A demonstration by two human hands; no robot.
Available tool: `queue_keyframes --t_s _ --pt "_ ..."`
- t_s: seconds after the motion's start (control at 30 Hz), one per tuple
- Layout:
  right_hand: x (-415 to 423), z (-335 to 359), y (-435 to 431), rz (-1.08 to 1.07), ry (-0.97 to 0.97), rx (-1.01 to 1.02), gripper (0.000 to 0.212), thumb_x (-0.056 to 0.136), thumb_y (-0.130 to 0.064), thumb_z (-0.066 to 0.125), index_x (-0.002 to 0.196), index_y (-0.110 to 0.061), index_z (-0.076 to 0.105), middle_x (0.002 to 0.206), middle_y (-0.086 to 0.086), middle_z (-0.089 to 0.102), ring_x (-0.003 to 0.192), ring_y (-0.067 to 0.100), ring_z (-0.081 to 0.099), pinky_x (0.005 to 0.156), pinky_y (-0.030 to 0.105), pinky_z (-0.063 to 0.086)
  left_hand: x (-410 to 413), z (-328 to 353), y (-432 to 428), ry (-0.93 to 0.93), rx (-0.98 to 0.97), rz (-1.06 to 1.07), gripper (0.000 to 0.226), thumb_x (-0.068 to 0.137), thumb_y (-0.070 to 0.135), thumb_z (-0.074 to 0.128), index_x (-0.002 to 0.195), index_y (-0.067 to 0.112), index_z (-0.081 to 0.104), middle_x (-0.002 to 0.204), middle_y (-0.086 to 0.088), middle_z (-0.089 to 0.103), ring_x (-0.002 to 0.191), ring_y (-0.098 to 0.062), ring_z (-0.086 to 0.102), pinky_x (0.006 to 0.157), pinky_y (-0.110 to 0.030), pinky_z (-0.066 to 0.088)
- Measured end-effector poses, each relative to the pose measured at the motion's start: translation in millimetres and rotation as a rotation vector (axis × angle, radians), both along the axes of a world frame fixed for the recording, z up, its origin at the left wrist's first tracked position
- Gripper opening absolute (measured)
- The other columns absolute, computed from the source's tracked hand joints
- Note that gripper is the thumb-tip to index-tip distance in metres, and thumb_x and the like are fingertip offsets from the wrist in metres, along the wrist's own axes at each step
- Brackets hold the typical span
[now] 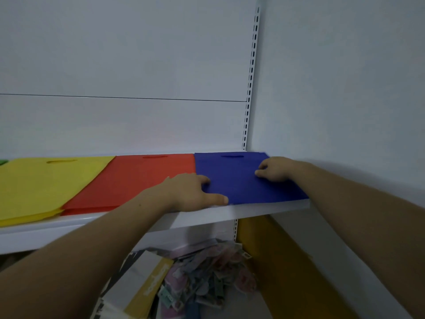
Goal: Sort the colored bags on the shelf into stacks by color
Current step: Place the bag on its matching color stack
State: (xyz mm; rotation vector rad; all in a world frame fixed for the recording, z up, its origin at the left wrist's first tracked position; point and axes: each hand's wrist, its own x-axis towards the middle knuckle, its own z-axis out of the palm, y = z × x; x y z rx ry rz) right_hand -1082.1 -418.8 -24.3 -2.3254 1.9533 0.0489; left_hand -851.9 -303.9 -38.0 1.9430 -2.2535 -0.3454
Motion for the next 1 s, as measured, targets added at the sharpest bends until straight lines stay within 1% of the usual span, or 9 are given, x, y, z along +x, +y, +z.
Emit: queue_keyframes --t_s 0.1,0.2,0.3,0.4,0.53,0.67,0.8,0.93,1.0 --pt "1 -4 -10 -0.011 0.017 -0.01 0.046 0.102 -0.038 0.033 0.138 -0.013 0.047 0.145 0.007 0.043 0.129 0.024 0.042 0.107 0.035 0.031 -4 0 -2 -0.126 -0.027 -0.027 0.099 0.068 0.085 0.041 0.147 0.029 0.024 0.151 0.002 0.031 0.136 -0.022 0.032 0.111 -0.052 0.023" --pt "1 -7 -18 -0.04 0.013 -0.024 0.045 0.103 -0.032 0.029 0.141 -0.011 0.043 0.148 0.009 0.04 0.132 0.025 0.04 0.108 0.034 0.03 -9 1 -4 -0.138 -0.052 -0.032 0.093 0.072 0.081 0.042 0.147 0.028 0.026 0.149 0.003 0.035 0.134 -0.021 0.035 0.111 -0.054 0.021" --pt "2 -7 -20 -0.052 0.013 -0.006 0.053 0.103 -0.041 0.025 0.142 -0.01 0.042 0.149 0.009 0.038 0.133 0.025 0.039 0.109 0.036 0.029 -10 0 -6 -0.134 -0.037 -0.031 0.089 0.074 0.081 0.041 0.146 0.03 0.028 0.148 0.004 0.037 0.133 -0.022 0.036 0.111 -0.053 0.022" --pt "1 -7 -21 -0.065 0.028 -0.001 0.06 0.1 -0.052 0.027 0.14 -0.011 0.045 0.146 0.008 0.042 0.13 0.025 0.042 0.107 0.036 0.032 -10 -2 -8 -0.154 -0.01 -0.04 0.09 0.073 0.081 0.04 0.146 0.031 0.026 0.149 0.004 0.035 0.134 -0.022 0.035 0.111 -0.053 0.021" --pt "1 -8 -21 -0.087 0.042 -0.006 0.063 0.099 -0.054 0.028 0.141 -0.01 0.043 0.146 0.009 0.042 0.131 0.025 0.042 0.107 0.037 0.032 -11 -3 -8 -0.158 -0.034 -0.043 0.087 0.075 0.08 0.04 0.146 0.03 0.028 0.149 0.002 0.035 0.135 -0.022 0.034 0.111 -0.053 0.022" --pt "1 -9 -18 -0.095 0.011 -0.036 0.063 0.099 -0.054 0.028 0.141 -0.009 0.042 0.146 0.01 0.042 0.129 0.026 0.043 0.104 0.037 0.033 -11 -4 -6 -0.188 -0.012 -0.042 0.089 0.075 0.081 0.037 0.146 0.03 0.026 0.151 0.003 0.031 0.137 -0.022 0.031 0.111 -0.055 0.019" --pt "7 -7 -13 -0.051 -0.08 -0.141 0.065 0.098 -0.055 0.032 0.145 -0.012 0.037 0.15 0.009 0.037 0.134 0.026 0.039 0.107 0.037 0.032 -10 1 1 -0.113 -0.029 -0.014 0.09 0.074 0.082 0.038 0.147 0.03 0.025 0.153 0.005 0.028 0.137 -0.021 0.032 0.112 -0.05 0.024" --pt "35 3 -3 0.058 -0.191 -0.233 0.063 0.096 -0.056 0.037 0.143 -0.014 0.04 0.148 0.008 0.04 0.131 0.026 0.041 0.104 0.035 0.034 3 12 11 -0.022 -0.103 0.023 0.086 0.077 0.073 0.047 0.147 0.028 0.026 0.154 0.006 0.027 0.138 -0.018 0.03 0.113 -0.043 0.026" --pt "54 10 5 0.115 -0.238 -0.257 0.063 0.095 -0.057 0.038 0.143 -0.015 0.04 0.148 0.006 0.04 0.133 0.025 0.04 0.104 0.034 0.034 13 19 20 0.022 -0.142 0.023 0.082 0.079 0.067 0.051 0.147 0.028 0.027 0.153 0.006 0.029 0.137 -0.017 0.032 0.112 -0.036 0.027"
